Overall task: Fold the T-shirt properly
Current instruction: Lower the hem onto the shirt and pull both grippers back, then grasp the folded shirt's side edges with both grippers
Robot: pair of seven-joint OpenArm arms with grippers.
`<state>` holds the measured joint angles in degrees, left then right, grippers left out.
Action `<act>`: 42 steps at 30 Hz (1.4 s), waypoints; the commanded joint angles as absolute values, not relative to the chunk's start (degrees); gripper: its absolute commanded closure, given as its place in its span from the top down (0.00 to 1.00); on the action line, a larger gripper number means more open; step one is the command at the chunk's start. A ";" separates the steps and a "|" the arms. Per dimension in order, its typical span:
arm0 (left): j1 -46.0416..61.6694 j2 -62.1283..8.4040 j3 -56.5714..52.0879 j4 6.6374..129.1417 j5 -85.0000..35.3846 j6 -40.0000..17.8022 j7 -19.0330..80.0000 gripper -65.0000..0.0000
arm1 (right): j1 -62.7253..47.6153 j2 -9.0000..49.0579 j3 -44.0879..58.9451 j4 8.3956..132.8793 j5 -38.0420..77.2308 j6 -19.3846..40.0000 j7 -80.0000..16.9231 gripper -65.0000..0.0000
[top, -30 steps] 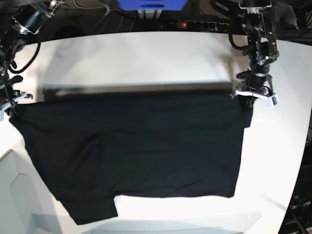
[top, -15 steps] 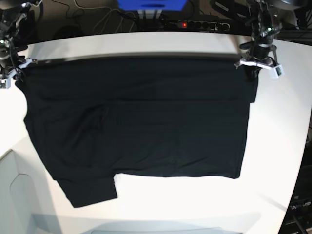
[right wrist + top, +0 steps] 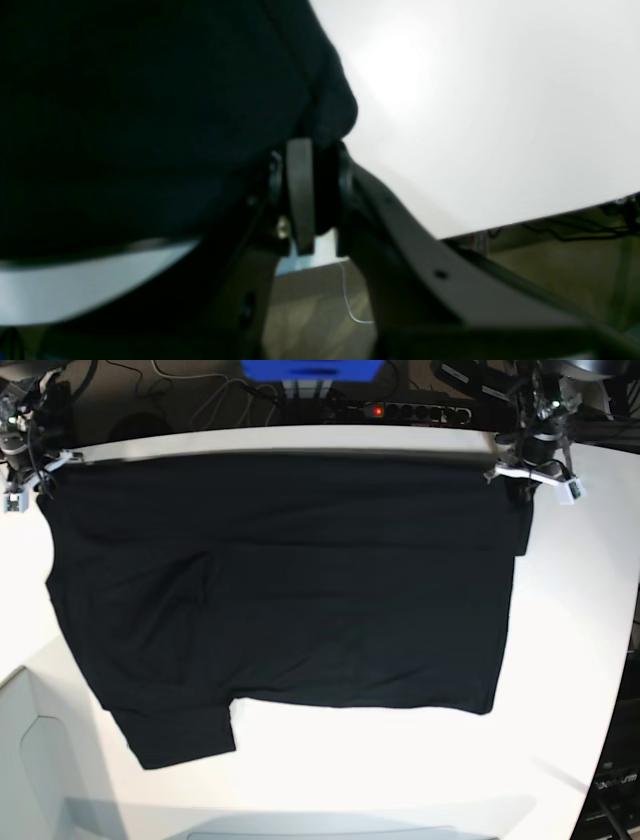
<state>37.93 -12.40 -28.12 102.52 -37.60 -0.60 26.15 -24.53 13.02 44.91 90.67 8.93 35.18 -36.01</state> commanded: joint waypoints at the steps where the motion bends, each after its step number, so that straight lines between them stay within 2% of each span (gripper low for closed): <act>1: 38.20 -13.05 -28.79 103.34 -37.32 -0.31 24.66 0.00 | -25.27 14.02 45.58 91.82 8.48 35.12 -35.65 0.00; 9: 39.43 -13.05 -28.79 103.52 -37.41 -0.31 24.75 0.01 | -25.27 12.97 45.49 92.00 8.48 35.12 -35.65 0.00; 11: 40.31 -13.05 -28.79 103.78 -37.41 -0.04 24.75 0.04 | -25.27 12.97 45.49 92.70 8.48 35.12 -35.65 0.07; 13: 40.66 -13.05 -28.70 104.13 -37.49 -0.13 24.75 0.13 | -25.36 12.97 45.41 93.58 8.48 35.12 -35.65 0.19; 16: 41.71 -13.05 -28.79 104.92 -37.49 -0.22 24.75 0.38 | -25.36 12.62 45.67 96.13 8.48 35.12 -35.65 0.35; 19: 42.33 -13.05 -28.88 107.12 -37.49 -0.22 24.66 0.59 | -25.45 12.53 45.76 99.82 8.48 35.12 -35.74 0.45; 21: 42.68 -13.05 -29.93 108.88 -37.49 -0.13 24.66 0.65 | -25.10 12.44 45.76 102.20 8.48 35.12 -36.09 0.47; 26: 41.01 -11.65 -34.42 111.60 -37.49 -0.22 24.57 0.66 | -20.62 11.38 45.58 104.66 8.48 35.12 -35.74 0.47; 30: 31.78 -11.91 -35.47 110.99 -36.79 -0.22 24.75 0.66 | -11.30 11.82 42.51 100.62 8.48 35.12 -35.74 0.47; 32: 25.98 -11.91 -35.30 108.97 -36.79 -0.22 24.75 0.66 | -5.14 13.85 39.69 96.04 8.40 35.12 -35.82 0.47; 38: 7.60 -13.14 -29.14 97.01 -33.36 -0.22 24.75 0.66 | 16.04 19.03 30.64 73.01 8.40 34.86 -35.47 0.47; 42: -2.77 -13.14 -22.81 85.85 -27.91 -0.22 24.40 0.66 | 28.35 22.11 24.92 52.97 8.40 33.89 -27.21 0.48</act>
<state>-1.89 -12.45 -22.48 84.99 -27.86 -0.84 25.56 27.14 20.78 24.64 51.77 8.01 34.02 -27.73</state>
